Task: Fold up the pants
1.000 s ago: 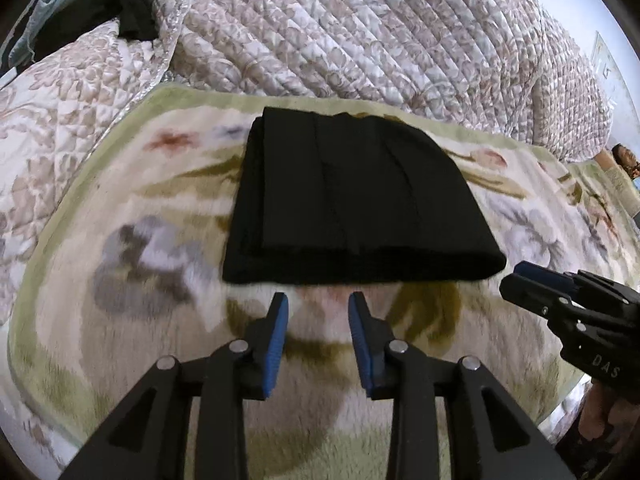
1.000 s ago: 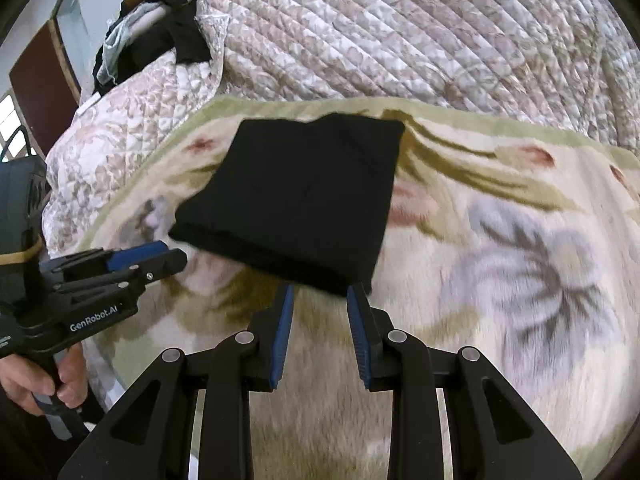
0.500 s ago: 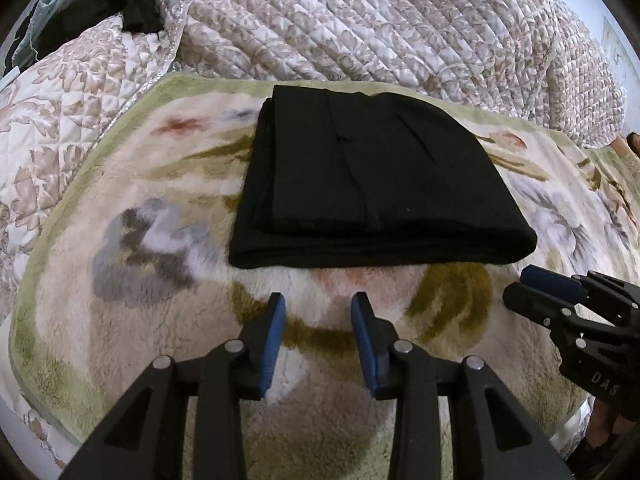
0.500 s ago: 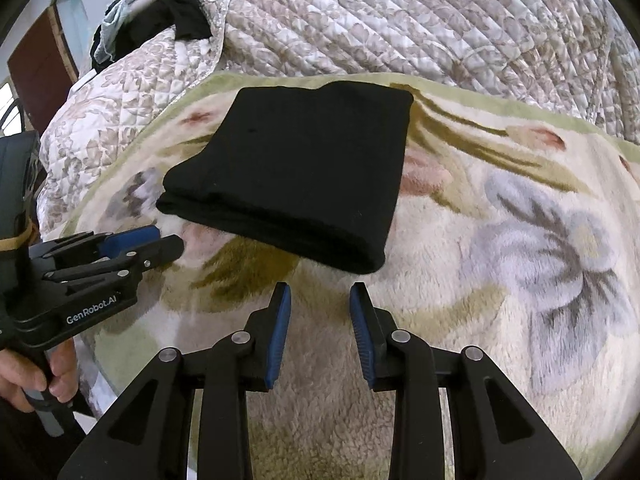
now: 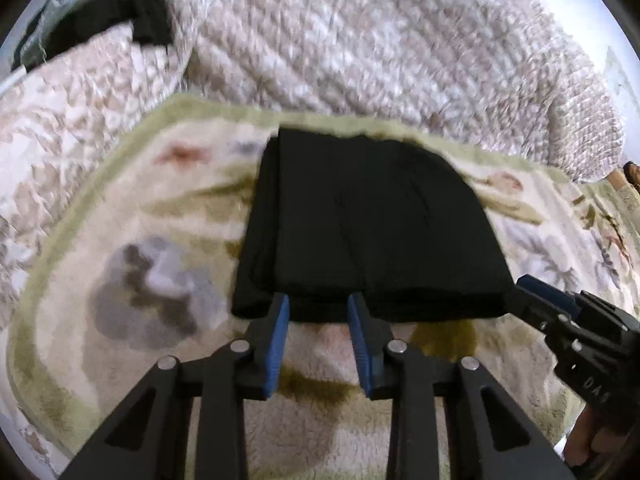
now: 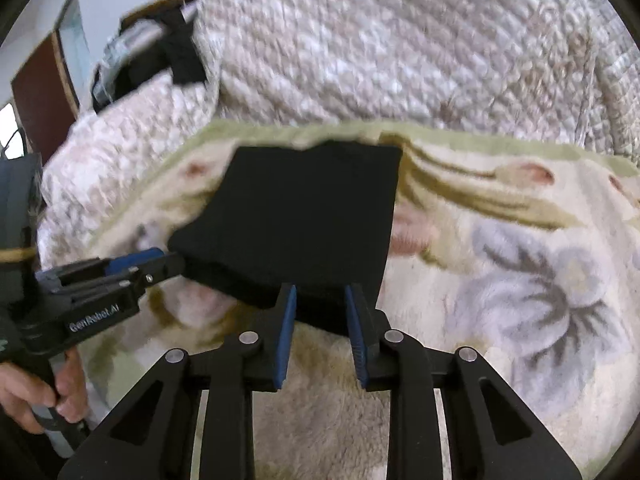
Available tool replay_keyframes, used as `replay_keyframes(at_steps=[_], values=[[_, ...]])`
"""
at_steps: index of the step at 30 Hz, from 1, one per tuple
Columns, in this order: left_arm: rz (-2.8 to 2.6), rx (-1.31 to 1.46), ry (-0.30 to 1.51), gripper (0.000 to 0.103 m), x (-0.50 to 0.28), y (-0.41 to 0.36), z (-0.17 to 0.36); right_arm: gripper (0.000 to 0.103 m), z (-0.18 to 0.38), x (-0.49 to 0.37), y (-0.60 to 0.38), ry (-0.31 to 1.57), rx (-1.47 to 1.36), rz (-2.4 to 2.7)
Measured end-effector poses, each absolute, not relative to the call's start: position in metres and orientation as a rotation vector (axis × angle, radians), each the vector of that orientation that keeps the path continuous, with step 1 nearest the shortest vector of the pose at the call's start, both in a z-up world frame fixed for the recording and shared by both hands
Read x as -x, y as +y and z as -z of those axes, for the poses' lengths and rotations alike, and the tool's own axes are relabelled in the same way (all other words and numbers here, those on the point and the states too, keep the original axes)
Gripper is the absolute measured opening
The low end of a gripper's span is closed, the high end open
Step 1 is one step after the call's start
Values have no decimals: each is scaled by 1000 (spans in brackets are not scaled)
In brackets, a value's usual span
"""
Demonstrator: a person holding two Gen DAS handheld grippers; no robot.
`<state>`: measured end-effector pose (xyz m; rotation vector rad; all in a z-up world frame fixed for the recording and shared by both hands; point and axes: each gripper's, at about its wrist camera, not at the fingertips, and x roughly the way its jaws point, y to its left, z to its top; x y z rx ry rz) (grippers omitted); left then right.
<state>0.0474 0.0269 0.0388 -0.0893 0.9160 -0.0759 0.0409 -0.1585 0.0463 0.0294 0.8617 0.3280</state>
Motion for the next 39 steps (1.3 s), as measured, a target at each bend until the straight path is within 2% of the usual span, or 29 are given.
replay_keyframes(at_steps=[6,12,24,29,39], values=[[65,88,962,30,-41,27,-28,25,-52,-31,-163,867,-28,-341],[63,36,965,31,-30,20,-22,26,-29,-27,-161,985,6,-321],[77,23,970,42,-28,18,-21,31,-26,-27,-161,987,17,-321],[96,23,974,52,-28,16,-21,31,-25,-27,-160,988,19,-322],[96,4,971,54,-28,13,-20,32,-26,-27,-160,987,20,-321]])
